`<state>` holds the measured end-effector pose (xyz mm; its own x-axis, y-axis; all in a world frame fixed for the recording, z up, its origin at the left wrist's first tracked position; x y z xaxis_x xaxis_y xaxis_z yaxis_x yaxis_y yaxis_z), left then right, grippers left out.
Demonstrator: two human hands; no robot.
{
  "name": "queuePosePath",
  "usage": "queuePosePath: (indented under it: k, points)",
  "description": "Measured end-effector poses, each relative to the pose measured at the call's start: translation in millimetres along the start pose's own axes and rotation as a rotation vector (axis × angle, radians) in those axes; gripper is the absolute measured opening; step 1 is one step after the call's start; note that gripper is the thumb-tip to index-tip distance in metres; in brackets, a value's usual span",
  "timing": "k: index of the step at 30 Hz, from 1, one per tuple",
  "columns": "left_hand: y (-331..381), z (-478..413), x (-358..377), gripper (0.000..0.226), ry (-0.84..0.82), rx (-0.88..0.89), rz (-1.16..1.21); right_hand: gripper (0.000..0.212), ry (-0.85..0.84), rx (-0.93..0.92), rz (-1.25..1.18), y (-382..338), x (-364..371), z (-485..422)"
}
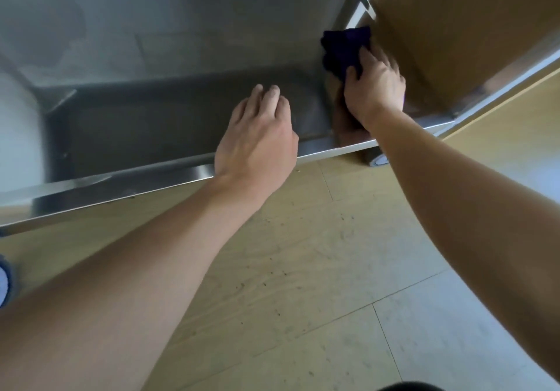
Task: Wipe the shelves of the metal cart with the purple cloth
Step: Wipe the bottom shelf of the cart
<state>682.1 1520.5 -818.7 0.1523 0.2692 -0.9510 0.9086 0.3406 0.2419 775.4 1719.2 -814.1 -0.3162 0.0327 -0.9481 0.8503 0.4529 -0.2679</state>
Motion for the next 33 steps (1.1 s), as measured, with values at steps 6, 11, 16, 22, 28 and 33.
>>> queuePosePath:
  k: [6,11,16,22,28,33]
  points:
    - [2.8,0.1,-0.4,0.043,0.024,-0.027,0.049,0.047,-0.036,-0.355,-0.02,-87.9,20.0,20.9]
    - [-3.0,-3.0,0.1,0.045,0.005,-0.01,0.168,0.051,-0.024,-0.346,0.001,-68.6,19.2,-0.6]
    - [-43.0,-3.7,-24.1,0.034,0.002,-0.045,0.32,0.053,-0.049,-0.16,-0.048,-46.0,15.9,-6.3]
    - [-119.3,28.1,-43.6,0.032,0.144,-0.178,0.194,0.047,-0.017,-0.115,-0.077,-79.8,21.2,9.8]
    - [-121.2,29.5,-40.4,0.032,0.146,-0.177,0.201,0.048,-0.063,-0.328,-0.115,-171.6,38.4,58.8]
    - [-121.5,30.2,-40.5,0.032,0.144,-0.162,0.227,0.043,0.038,-0.428,-0.004,-167.4,32.9,58.7]
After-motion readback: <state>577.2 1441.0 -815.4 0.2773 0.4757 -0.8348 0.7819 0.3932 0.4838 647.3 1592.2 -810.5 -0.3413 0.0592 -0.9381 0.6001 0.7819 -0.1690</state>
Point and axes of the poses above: each hand's wrist, its own z-axis away from the middle knuckle, its own x-axis out of the palm, y = z × x, the point moved 3 cm from there along -z, towards the middle knuckle, and after that the axes turned 3 degrees about -z, right-handed, at the moved point
